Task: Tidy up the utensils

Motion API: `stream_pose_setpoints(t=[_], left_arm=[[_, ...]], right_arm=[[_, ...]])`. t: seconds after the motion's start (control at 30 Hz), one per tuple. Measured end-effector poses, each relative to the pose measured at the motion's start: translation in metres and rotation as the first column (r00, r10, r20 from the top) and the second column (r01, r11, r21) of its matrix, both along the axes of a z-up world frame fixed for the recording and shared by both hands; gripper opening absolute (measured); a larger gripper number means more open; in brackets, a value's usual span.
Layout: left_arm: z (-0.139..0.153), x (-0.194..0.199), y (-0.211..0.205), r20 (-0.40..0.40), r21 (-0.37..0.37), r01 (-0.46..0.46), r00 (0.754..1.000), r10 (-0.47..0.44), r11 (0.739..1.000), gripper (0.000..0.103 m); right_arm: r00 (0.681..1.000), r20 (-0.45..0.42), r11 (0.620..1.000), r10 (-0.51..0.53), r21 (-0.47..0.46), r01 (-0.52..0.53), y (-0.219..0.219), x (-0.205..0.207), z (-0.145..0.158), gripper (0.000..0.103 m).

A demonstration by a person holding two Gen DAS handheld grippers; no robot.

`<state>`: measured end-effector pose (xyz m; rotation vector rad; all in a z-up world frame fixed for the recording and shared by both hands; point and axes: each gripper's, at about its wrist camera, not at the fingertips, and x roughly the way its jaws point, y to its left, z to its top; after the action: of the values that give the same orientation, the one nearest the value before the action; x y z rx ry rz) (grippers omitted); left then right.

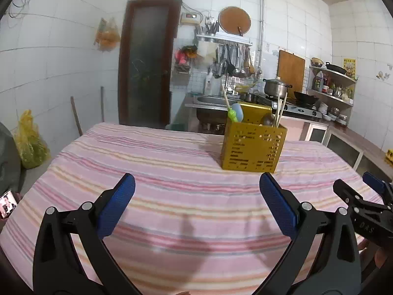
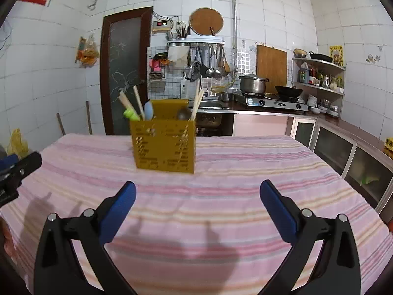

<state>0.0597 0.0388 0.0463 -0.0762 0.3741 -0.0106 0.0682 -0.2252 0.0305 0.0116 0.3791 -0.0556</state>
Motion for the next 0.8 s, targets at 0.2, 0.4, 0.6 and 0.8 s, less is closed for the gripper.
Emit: stream_pose_setpoints(t=[0.2,0.4,0.6,0.8], left_arm=[[-0.025,-0.022,0.003,0.041,0.031,-0.036,0.999,0.035,0.999,0.098],[-0.037,-0.031,0.003,0.079,0.065,-0.053,0.996,0.048,0.996,0.098],[-0.032,-0.039,0.001,0.122,0.076,-0.054,0.992,0.045,0.996,0.098],[-0.034,-0.037,-0.006,0.101,0.108,-0.021,0.995,0.01,0.994,0.098]], right_arm=[[1.0,0.03,1.0,0.006,0.014,-0.007,0.002,-0.02,-0.021,0.099],[0.996,0.089,0.999,-0.02,0.03,0.017,-0.003,-0.031,-0.025,0.099],[0.992,0.122,1.0,-0.017,0.013,0.015,0.001,-0.038,-0.027,0.099],[0.991,0.132,1.0,-0.021,0.003,0.021,0.003,-0.04,-0.026,0.099]])
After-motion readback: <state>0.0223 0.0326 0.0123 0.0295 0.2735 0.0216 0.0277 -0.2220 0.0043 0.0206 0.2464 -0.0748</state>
